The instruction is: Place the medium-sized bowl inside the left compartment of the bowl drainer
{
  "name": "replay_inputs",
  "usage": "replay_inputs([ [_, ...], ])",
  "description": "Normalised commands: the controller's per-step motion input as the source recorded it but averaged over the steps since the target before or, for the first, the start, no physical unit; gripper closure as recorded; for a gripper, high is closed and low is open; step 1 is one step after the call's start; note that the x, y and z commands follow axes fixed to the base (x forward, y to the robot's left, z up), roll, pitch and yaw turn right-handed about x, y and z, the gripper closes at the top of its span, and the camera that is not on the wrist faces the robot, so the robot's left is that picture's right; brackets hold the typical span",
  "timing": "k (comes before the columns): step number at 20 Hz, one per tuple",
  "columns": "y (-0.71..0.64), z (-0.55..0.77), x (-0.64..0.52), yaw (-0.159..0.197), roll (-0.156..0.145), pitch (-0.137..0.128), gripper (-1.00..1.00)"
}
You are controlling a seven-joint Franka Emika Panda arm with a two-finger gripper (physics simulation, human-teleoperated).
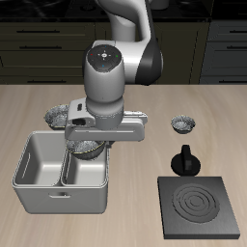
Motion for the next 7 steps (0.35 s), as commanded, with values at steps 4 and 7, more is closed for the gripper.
replay_inputs([
  [4, 0.21, -0.20, -0.12, 0.043, 0.016, 0.020, -1.00],
  [7, 0.04, -0.07, -0.08, -0.008, 0.016, 0.022, -1.00],
])
